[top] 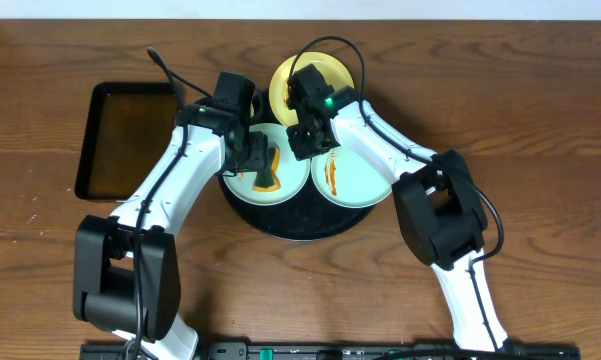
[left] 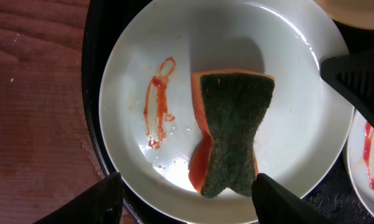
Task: Clean dirty plates on tray and stack at the side
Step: 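Scrub the left green plate with the sponge in the left gripper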
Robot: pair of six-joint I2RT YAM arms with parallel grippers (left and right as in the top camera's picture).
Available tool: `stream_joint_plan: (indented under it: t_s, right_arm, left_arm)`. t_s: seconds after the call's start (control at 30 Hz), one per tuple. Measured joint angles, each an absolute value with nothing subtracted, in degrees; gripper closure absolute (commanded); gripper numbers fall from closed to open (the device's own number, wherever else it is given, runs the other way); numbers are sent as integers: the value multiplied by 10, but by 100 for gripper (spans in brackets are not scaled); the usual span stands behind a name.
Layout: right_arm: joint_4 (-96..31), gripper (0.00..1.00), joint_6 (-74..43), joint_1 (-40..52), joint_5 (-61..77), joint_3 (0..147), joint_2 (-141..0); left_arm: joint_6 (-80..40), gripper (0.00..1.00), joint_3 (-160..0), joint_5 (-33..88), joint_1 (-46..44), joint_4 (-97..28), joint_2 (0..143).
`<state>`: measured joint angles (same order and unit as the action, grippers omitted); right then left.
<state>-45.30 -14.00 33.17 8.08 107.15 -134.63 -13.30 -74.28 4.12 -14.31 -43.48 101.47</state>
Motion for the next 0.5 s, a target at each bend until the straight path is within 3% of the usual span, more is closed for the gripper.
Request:
stream_joint_plan:
  t_s: [0.5]
  right_arm:
    - [-452,95,-140,332,81,1072,-1346]
  left_arm:
    - [-135,34,-743,87,-143,-410,1064]
